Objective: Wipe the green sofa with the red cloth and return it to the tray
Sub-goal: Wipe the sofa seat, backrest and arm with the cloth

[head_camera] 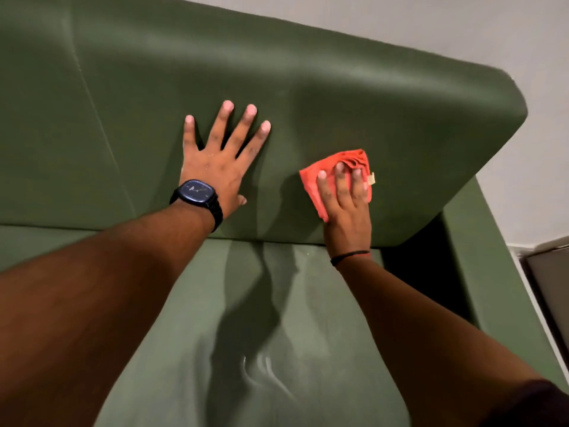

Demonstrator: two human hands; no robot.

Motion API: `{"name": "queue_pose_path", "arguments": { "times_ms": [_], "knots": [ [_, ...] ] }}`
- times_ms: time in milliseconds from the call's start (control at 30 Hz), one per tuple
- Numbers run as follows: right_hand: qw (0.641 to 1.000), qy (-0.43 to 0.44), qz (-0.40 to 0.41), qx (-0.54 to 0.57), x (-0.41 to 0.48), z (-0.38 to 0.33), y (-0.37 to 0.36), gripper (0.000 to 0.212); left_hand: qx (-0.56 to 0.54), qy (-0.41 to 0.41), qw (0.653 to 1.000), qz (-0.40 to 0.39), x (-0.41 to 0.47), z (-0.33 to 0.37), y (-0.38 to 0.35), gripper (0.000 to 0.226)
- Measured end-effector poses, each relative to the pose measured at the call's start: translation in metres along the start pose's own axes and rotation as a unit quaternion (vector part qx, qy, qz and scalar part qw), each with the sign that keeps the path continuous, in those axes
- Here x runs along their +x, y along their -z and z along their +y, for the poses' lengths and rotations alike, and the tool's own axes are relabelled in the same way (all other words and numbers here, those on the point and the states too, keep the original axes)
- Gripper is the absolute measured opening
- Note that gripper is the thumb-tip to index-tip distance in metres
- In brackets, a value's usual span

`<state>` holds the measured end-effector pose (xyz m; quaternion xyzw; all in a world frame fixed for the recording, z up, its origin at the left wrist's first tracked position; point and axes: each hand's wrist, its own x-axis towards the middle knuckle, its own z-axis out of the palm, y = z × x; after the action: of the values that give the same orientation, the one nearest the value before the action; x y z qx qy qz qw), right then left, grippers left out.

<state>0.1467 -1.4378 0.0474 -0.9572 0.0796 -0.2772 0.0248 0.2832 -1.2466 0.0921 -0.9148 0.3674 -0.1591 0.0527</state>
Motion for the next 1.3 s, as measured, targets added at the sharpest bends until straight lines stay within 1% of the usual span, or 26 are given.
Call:
{"name": "queue_pose_path", "arguments": {
  "times_ms": [33,67,167,200,267,333,367,400,433,467,533,567,600,667,733,767,833,867,933,1000,1033,1100,1200,1267,1300],
  "knots": [
    [1.000,0.003,0.003,-0.005,0.001,0.006,0.002,0.051,0.002,0.004,1.000,-0.004,0.000,0.000,-0.001,0.147],
    [1.000,-0.022,0.015,0.002,0.007,0.009,0.004,0.052,0.006,0.007,1.000,-0.010,0.000,0.000,-0.001,0.146],
    [0.982,-0.163,0.067,0.060,0.034,-0.006,-0.001,0.065,0.008,0.008,1.000,-0.012,0.001,0.002,0.000,0.145],
    [0.981,-0.170,0.066,0.064,0.035,-0.017,-0.003,0.067,0.006,0.010,1.000,-0.015,0.001,0.003,0.000,0.144],
    [0.992,-0.107,0.022,0.056,0.016,-0.031,-0.012,0.063,0.005,0.015,1.000,-0.020,0.000,0.005,-0.001,0.141],
    [0.998,-0.038,-0.021,0.035,-0.006,-0.026,-0.014,0.057,-0.002,0.017,1.000,-0.020,0.000,0.006,-0.002,0.136],
    [0.999,-0.024,-0.024,0.034,-0.008,-0.020,-0.011,0.053,-0.004,0.016,1.000,-0.020,-0.001,0.006,-0.002,0.133],
    [0.999,-0.034,-0.009,0.040,-0.004,-0.014,-0.007,0.050,-0.004,0.015,1.000,-0.019,-0.001,0.006,-0.002,0.130],
    [0.996,-0.072,0.020,0.051,0.004,-0.010,-0.004,0.051,-0.005,0.013,1.000,-0.018,-0.001,0.006,-0.003,0.128],
    [0.987,-0.134,0.059,0.067,0.016,-0.006,-0.002,0.055,-0.005,0.011,1.000,-0.018,-0.001,0.005,-0.004,0.127],
    [0.954,-0.252,0.139,0.083,0.041,-0.006,-0.001,0.066,-0.002,0.010,1.000,-0.015,0.000,0.004,-0.007,0.127],
    [0.947,-0.274,0.149,0.075,0.045,-0.010,-0.003,0.067,-0.002,0.009,1.000,-0.016,0.000,0.004,-0.008,0.127],
    [0.953,-0.265,0.131,0.064,0.043,-0.014,-0.006,0.064,-0.004,0.009,1.000,-0.016,0.000,0.004,-0.009,0.127],
    [0.977,-0.200,0.050,0.062,0.023,-0.021,-0.013,0.061,-0.006,0.011,1.000,-0.015,0.001,0.004,-0.010,0.128],
    [0.988,-0.142,-0.019,0.056,-0.005,-0.018,-0.016,0.065,-0.006,0.011,1.000,-0.018,0.002,0.003,-0.010,0.128],
    [0.990,-0.128,-0.037,0.049,-0.015,-0.013,-0.014,0.069,-0.008,0.009,1.000,-0.020,0.002,0.003,-0.011,0.129],
    [0.991,-0.123,-0.031,0.045,-0.018,-0.002,-0.011,0.071,-0.004,0.007,1.000,-0.023,0.002,0.003,-0.012,0.128],
    [0.989,-0.139,-0.014,0.051,-0.013,-0.001,-0.009,0.069,-0.003,0.006,1.000,-0.025,0.001,0.002,-0.012,0.128],
    [0.971,-0.220,0.050,0.073,0.006,-0.007,-0.010,0.063,-0.007,0.005,1.000,-0.021,0.002,0.002,-0.013,0.127],
    [0.947,-0.295,0.098,0.085,0.023,-0.018,-0.014,0.067,-0.008,0.005,1.000,-0.018,0.002,0.003,-0.013,0.126],
    [0.944,-0.305,0.096,0.084,0.024,-0.023,-0.017,0.070,-0.007,0.005,1.000,-0.019,0.002,0.003,-0.013,0.126],
    [0.958,-0.270,0.051,0.080,0.016,-0.030,-0.021,0.073,-0.005,0.005,1.000,-0.021,0.001,0.004,-0.013,0.124],
    [0.982,-0.158,-0.066,0.080,-0.016,-0.030,-0.022,0.076,-0.002,0.008,1.000,-0.022,0.001,0.005,-0.012,0.124],
    [0.978,-0.104,-0.159,0.089,-0.038,-0.027,-0.022,0.079,-0.013,0.013,1.000,-0.021,-0.003,0.006,-0.013,0.123],
    [0.971,-0.105,-0.191,0.101,-0.050,-0.026,-0.022,0.079,-0.027,0.016,0.999,-0.025,-0.009,0.008,-0.013,0.122]
  ]
}}
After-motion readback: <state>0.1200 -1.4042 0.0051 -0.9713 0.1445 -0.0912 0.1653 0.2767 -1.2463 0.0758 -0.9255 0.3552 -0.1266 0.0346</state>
